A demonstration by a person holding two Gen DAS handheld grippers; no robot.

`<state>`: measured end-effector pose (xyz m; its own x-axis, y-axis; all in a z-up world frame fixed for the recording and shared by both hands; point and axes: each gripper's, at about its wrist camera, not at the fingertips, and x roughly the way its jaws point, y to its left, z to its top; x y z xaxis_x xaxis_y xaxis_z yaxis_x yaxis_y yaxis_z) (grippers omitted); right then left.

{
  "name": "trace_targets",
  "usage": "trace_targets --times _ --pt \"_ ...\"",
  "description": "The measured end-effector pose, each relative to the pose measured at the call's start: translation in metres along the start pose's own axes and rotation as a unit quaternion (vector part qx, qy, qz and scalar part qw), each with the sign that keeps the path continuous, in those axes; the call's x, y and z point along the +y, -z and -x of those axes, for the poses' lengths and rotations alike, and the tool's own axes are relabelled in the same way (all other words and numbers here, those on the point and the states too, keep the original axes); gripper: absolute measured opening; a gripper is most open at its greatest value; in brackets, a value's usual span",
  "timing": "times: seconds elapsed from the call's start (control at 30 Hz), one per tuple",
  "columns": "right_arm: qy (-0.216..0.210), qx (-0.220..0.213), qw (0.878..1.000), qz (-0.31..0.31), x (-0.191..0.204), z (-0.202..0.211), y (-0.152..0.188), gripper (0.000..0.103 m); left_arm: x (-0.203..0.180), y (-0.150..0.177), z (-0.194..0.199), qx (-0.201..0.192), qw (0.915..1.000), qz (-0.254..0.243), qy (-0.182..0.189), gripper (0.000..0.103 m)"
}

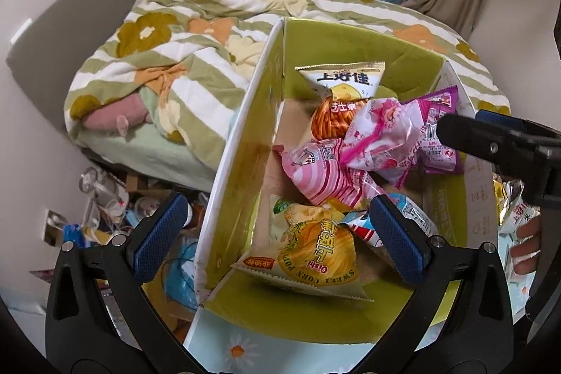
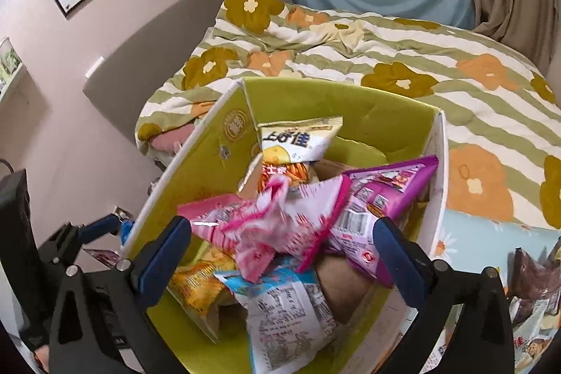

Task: Organize snacks
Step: 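Carry both bags over the cardboard box and open both tools to drop them, then move both tools back over the table toward the remaining bags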

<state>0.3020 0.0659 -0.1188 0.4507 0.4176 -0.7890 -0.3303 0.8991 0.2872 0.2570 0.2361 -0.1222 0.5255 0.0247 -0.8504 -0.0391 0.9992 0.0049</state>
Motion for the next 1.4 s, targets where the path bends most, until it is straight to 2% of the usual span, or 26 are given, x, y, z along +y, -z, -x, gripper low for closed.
trace_targets --times 0.2,0.57,0.77,0.93,1.13,1.4 --pt "0.004 -0.008 1.0 0.008 0.002 0.014 0.002 0.103 -0.003 -0.005 0.015 -0.019 0.9998 -0.006 0.002 0.103" --pt "0.011 -0.063 0.998 0.019 0.02 0.07 0.003 0.103 -0.008 -0.013 0.069 -0.066 0.9973 -0.031 0.007 0.103" --pt "0.034 -0.1 0.994 0.002 0.025 0.108 0.015 0.103 -0.022 -0.017 0.095 -0.088 0.994 -0.054 0.034 0.103" --pt "0.067 -0.121 0.99 -0.018 0.014 0.145 0.033 0.103 -0.053 -0.017 0.109 -0.098 0.9888 -0.081 0.078 0.103" --pt "0.115 -0.146 0.98 -0.068 -0.025 0.193 0.068 0.103 -0.103 -0.003 0.114 -0.097 0.9846 -0.102 0.104 0.103" --pt "0.157 -0.139 0.974 -0.084 -0.093 0.232 0.117 0.103 -0.184 0.029 0.106 -0.068 0.9865 -0.103 0.108 0.103"
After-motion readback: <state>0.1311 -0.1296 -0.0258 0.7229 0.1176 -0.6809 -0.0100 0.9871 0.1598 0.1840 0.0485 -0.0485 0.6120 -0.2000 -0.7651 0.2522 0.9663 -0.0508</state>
